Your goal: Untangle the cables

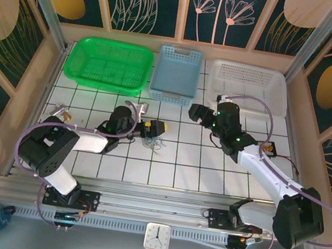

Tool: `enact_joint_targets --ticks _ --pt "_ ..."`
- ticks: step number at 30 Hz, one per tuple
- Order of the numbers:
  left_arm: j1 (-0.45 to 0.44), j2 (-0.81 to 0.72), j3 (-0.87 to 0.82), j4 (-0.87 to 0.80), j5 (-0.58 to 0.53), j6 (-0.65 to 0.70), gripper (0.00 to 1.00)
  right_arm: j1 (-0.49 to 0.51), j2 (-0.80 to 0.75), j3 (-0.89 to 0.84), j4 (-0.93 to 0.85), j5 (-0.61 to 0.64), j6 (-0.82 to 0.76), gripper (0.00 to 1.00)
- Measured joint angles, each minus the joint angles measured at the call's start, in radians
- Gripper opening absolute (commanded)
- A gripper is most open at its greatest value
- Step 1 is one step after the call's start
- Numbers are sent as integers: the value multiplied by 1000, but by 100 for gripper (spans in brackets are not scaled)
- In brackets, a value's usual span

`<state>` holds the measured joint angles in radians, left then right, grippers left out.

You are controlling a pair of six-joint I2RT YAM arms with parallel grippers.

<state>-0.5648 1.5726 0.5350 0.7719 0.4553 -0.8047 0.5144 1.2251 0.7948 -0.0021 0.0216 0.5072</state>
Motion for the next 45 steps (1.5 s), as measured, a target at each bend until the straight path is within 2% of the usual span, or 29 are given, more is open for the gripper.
enact_joint_targets --ticks 8,14,17,23,30,36,45 --pt "2 -217 58 -122 -177 18 99 7 37 31 -38 12 7 96" --pt "38 -332 26 -193 -304 12 99 20 60 33 -47 -74 -23 78" --pt "88 -355 -10 -216 -334 -8 99 27 134 74 -58 -126 -49 71" --pt "178 -348 -55 -254 -325 -44 99 89 369 241 -91 -192 -145 66" --pt "254 -251 -52 -253 -234 -87 99 113 593 394 -124 -225 -233 60" --pt "277 -191 -42 -249 -183 -108 99 157 692 443 -134 -234 -244 60" --pt "279 -182 -37 -229 -149 -148 99 199 774 487 -134 -253 -248 61"
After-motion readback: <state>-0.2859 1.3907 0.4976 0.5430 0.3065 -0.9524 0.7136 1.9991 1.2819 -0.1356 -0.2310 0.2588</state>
